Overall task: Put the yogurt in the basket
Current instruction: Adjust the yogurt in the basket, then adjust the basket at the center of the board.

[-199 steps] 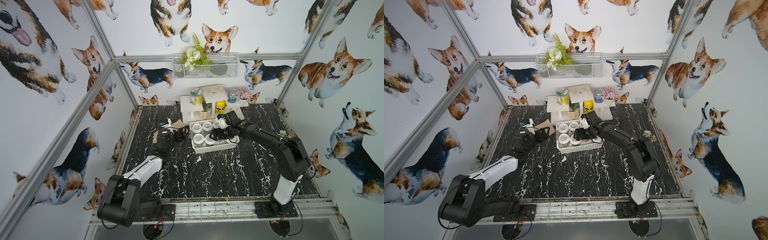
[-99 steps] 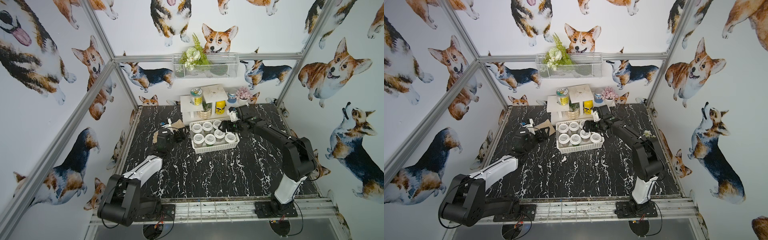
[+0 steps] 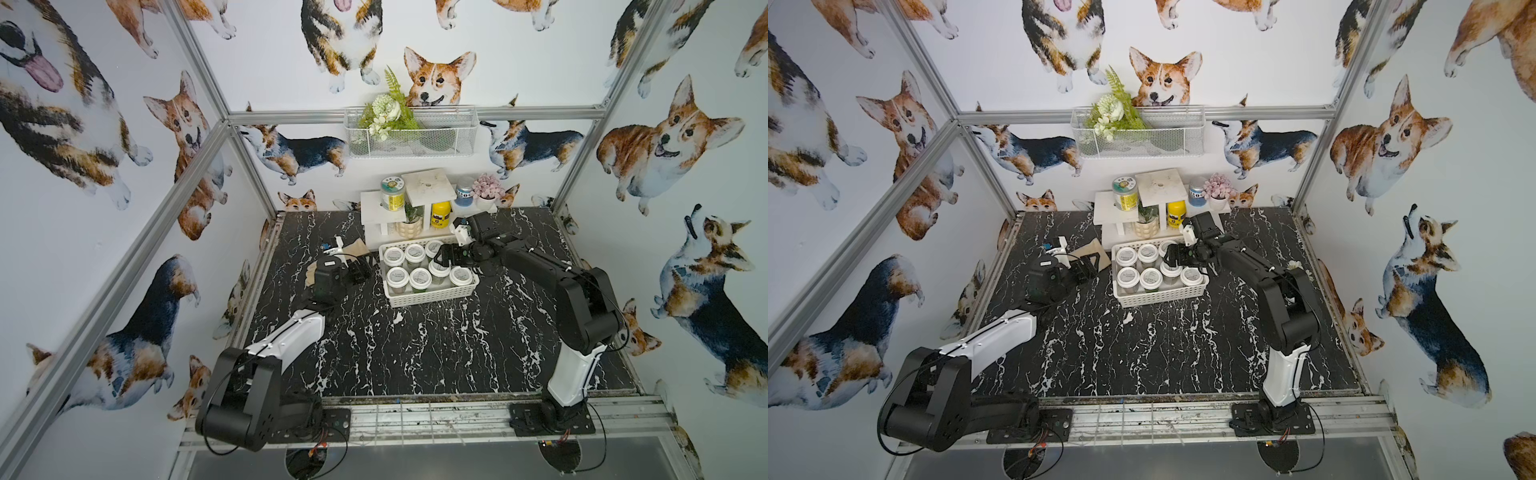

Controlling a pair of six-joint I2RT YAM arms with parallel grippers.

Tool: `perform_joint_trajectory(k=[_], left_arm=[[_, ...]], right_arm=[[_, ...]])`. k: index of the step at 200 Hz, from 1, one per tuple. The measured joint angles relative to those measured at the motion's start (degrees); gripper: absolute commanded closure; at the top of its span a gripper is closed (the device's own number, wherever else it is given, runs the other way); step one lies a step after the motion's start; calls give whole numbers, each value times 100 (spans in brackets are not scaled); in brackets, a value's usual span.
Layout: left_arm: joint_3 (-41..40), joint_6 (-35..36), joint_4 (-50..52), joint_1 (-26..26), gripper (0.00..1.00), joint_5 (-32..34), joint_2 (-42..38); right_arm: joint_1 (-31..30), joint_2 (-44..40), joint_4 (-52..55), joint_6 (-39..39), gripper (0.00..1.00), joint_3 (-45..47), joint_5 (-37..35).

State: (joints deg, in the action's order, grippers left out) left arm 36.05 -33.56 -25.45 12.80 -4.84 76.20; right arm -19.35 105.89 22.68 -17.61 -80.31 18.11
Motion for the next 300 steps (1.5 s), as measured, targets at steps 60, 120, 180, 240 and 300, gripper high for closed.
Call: perform_joint_trajectory(k=[60, 120, 180, 240, 300], left_arm=[[0, 0, 0, 0, 18, 0, -4], [-46, 0, -7, 0, 18, 13, -166], [-57, 22, 114, 0, 14, 164, -435], [-57, 72, 358, 0, 14, 341, -553], [-57, 157, 487, -4, 12, 470, -743]], right_arm=[[0, -201, 63, 20, 10, 52, -28], [407, -1054, 63, 48, 7, 498, -157], [774, -1163, -20, 59, 7, 1283, 7], [782, -1322, -195, 17, 8, 1690, 299], [767, -1821, -448, -170, 7, 2229, 737]])
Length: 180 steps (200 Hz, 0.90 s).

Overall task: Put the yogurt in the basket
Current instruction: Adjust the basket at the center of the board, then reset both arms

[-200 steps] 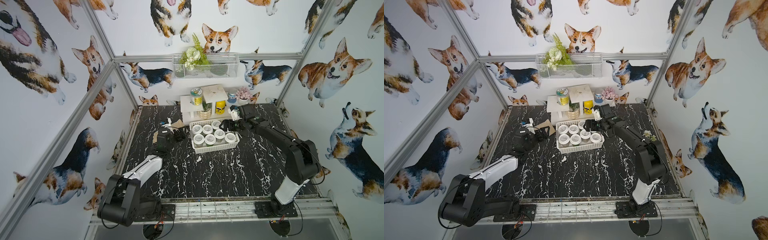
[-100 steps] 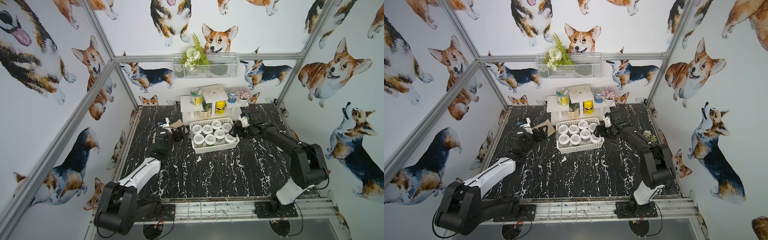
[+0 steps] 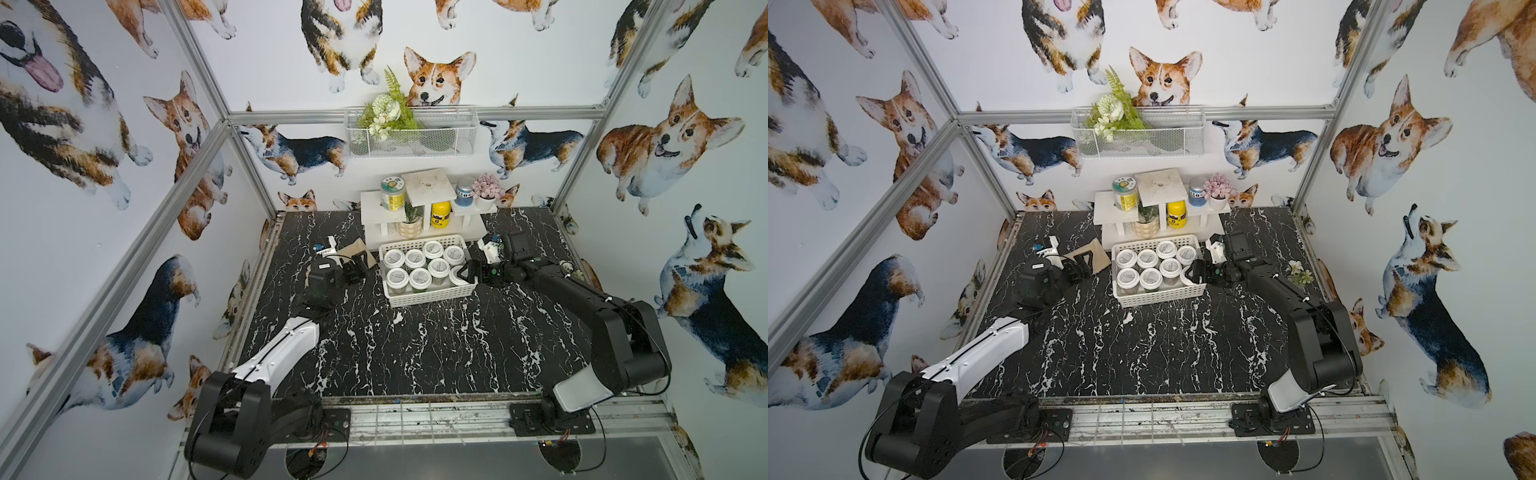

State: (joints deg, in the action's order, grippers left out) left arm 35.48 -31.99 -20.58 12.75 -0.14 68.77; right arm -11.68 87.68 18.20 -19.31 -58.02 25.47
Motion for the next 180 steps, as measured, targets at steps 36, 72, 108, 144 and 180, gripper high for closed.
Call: perform_joint_trajectory(k=[36, 72, 108, 144, 180], left_arm=[[-35, 85, 105, -61, 12, 125, -94], [-63, 142, 162, -122, 12, 125, -109], [-63, 223, 219, -188, 9, 146, -142], [-61, 365, 372, -229, 9, 345, -256], [94, 514, 778, -278, 5, 791, -289]], right_arm=[[-170, -83, -39, -129, 7, 125, 96], [-378, -238, -118, -258, 7, 260, 101], [-328, -343, -11, -216, 5, 111, -219], [-129, -750, 87, 13, 7, -175, -813], [-68, -1150, 48, 282, 0, -393, -1185]])
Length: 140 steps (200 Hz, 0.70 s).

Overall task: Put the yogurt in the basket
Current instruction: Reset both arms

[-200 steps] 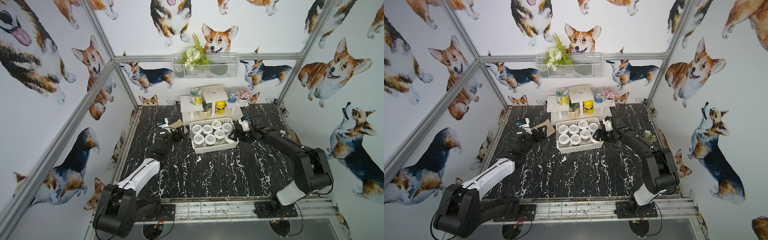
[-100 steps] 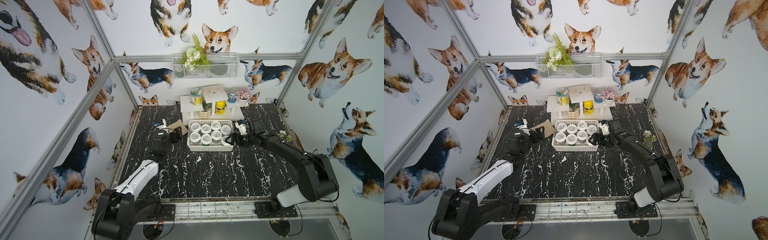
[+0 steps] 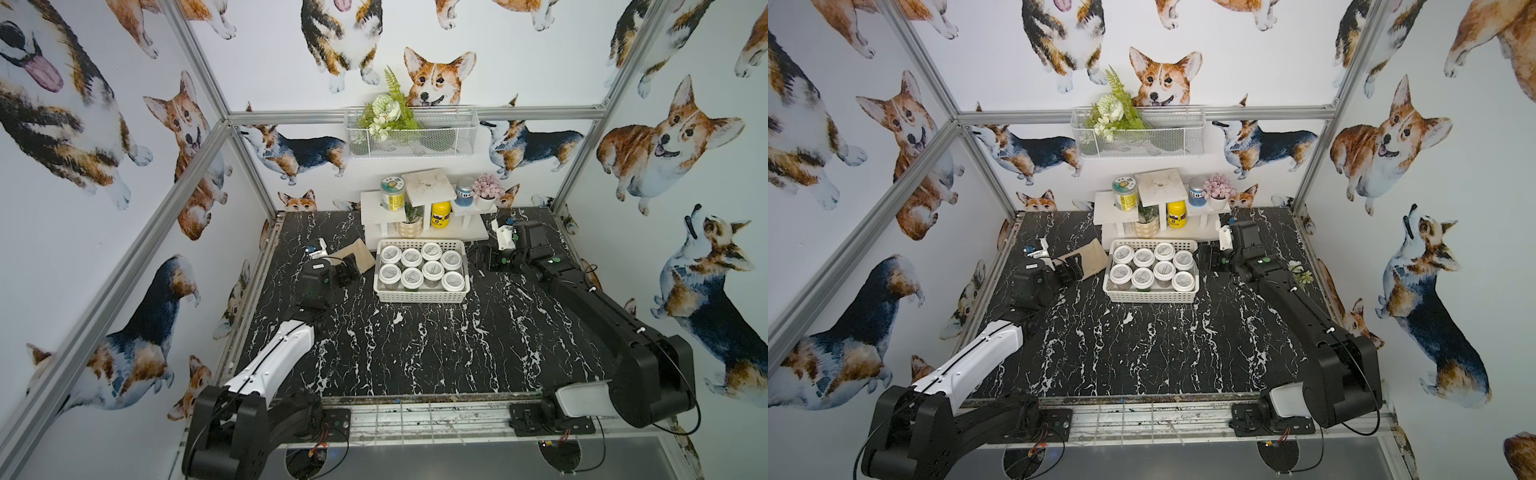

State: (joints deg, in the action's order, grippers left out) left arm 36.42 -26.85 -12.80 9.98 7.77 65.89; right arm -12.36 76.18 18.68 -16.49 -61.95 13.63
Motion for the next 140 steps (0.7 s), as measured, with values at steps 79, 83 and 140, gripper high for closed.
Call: perform_joint_trajectory(k=[79, 83, 140], left_arm=[[-1672, 1714, -1423, -131, 4, 1128, -398], [-1692, 1788, -1541, -155, 3, 1163, -343], [-2343, 2387, -3862, -361, 0, 1373, 1272]], right_arm=[[225, -415, -1191, 549, 0, 1075, -883], [227, -487, -1342, 603, 0, 1252, -951], [1003, -1869, -4983, 1244, 0, 4765, -1384]])
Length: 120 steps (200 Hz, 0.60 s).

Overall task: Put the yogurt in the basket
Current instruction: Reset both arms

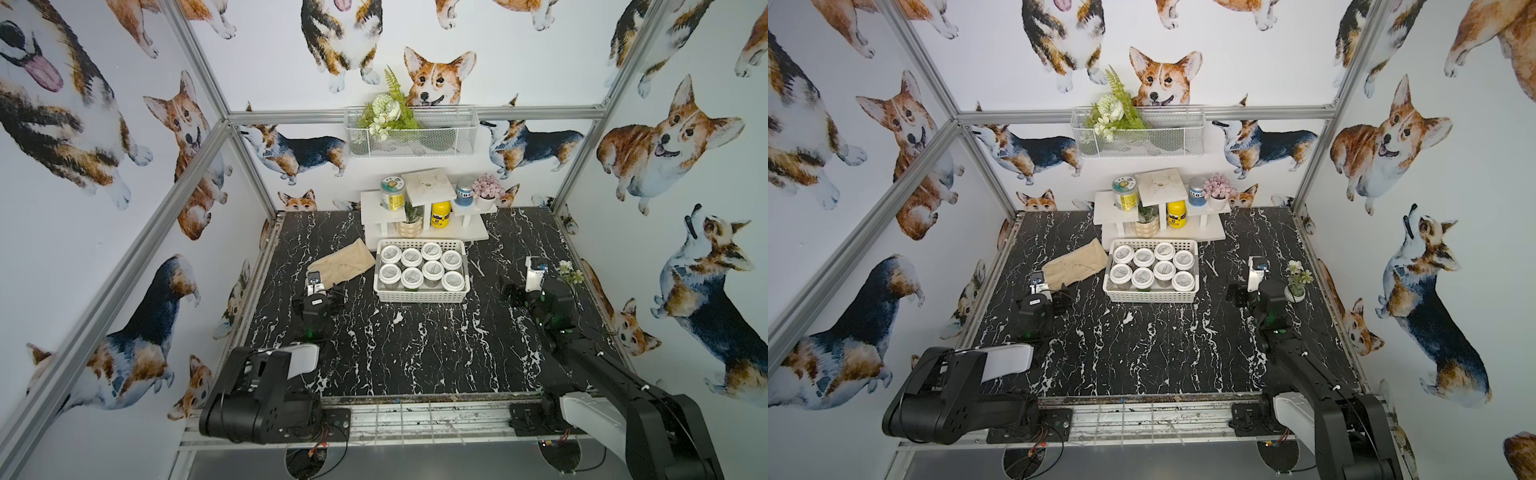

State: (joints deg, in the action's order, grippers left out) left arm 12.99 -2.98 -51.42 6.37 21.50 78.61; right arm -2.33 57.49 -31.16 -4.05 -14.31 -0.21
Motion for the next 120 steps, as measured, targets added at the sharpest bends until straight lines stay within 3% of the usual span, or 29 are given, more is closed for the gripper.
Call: perform_joint_trajectory(k=[32, 63, 96, 120], left_arm=[[-136, 118, -1482, -269, 0, -286, 916], [140, 162, -1613, -603, 0, -1036, 1064], [140, 162, -1670, -599, 0, -1287, 1080], [142, 166, -1670, -577, 0, -1303, 1080]], right_arm=[[219, 625, -1064, 227, 0, 190, -129], [387, 1495, -1969, 245, 0, 498, -133], [433, 2343, -3390, 111, 0, 780, -199], [437, 2485, -3602, 15, 0, 706, -236]])
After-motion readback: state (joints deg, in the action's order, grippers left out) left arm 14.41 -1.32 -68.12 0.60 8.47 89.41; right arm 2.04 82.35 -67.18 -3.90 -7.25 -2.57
